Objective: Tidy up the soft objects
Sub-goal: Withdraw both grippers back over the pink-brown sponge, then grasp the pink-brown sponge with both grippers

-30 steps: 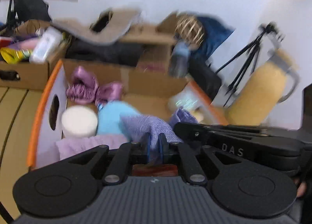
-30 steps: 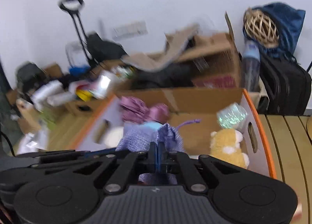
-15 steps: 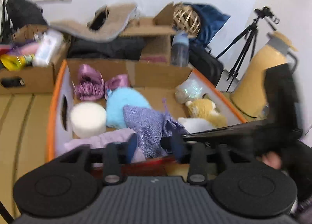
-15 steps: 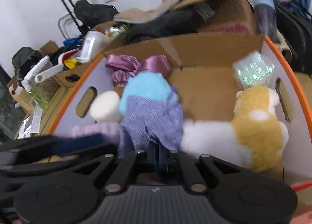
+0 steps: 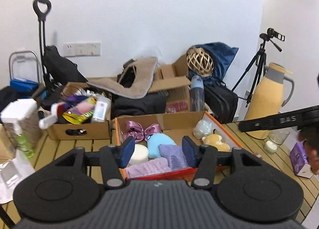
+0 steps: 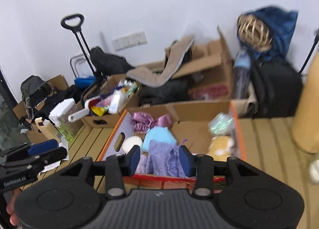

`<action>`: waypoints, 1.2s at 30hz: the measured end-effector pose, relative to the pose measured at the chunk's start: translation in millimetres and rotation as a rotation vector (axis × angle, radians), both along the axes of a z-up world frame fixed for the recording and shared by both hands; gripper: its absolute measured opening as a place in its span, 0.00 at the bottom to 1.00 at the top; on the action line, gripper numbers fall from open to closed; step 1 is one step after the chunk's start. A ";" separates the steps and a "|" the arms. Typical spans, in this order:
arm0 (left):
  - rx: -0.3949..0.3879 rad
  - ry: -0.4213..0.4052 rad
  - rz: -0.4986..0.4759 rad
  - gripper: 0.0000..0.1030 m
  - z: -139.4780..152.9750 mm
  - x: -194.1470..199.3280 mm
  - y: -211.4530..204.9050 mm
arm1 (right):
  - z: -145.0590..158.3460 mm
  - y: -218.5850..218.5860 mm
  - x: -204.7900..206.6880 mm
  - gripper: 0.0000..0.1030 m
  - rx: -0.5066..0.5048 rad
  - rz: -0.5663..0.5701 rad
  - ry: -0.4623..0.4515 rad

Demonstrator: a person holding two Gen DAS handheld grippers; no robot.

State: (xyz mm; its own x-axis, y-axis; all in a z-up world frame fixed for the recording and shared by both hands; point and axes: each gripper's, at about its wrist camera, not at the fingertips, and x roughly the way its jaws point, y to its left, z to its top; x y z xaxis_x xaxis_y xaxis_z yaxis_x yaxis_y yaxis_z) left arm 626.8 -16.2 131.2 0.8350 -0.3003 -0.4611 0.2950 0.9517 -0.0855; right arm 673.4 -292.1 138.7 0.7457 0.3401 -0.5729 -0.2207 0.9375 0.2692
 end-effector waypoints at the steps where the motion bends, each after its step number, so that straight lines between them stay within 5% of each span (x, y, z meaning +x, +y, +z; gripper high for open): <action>1: 0.004 -0.009 0.002 0.57 2.5 -8.2 -0.7 | 5.0 -2.5 -12.3 0.43 0.000 0.000 -0.014; 6: 0.048 -0.074 0.037 0.60 -8.8 -76.5 -1.7 | 0.7 -11.0 -89.8 0.49 -0.032 0.001 -0.126; 12: 0.050 -0.159 0.072 0.79 -61.7 -188.6 1.0 | -48.0 -0.3 -215.5 0.57 -0.145 0.001 -0.311; 16: 0.088 -0.115 0.117 0.82 -108.4 -247.3 -0.5 | -90.7 3.4 -288.9 0.67 -0.188 -0.013 -0.352; 20: 0.042 -0.071 0.098 0.83 -127.0 -290.5 3.9 | -128.6 -3.2 -345.3 0.74 -0.122 -0.046 -0.338; 29: 0.040 -0.102 0.062 0.83 -121.3 -287.9 -14.6 | -149.6 -13.0 -352.3 0.74 -0.133 -0.092 -0.317; 36: 0.000 -0.122 -0.032 0.79 -117.1 -214.1 -71.6 | -146.1 -48.7 -286.0 0.72 -0.171 -0.129 -0.361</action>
State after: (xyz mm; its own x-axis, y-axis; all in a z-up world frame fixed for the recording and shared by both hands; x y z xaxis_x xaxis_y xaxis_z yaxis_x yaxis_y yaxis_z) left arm 412.6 -87.8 14.2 0.8748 -0.3274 -0.3572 0.3333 0.9417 -0.0468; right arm 387.4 -340.8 -7.4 0.9392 0.1530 -0.3075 -0.1498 0.9881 0.0340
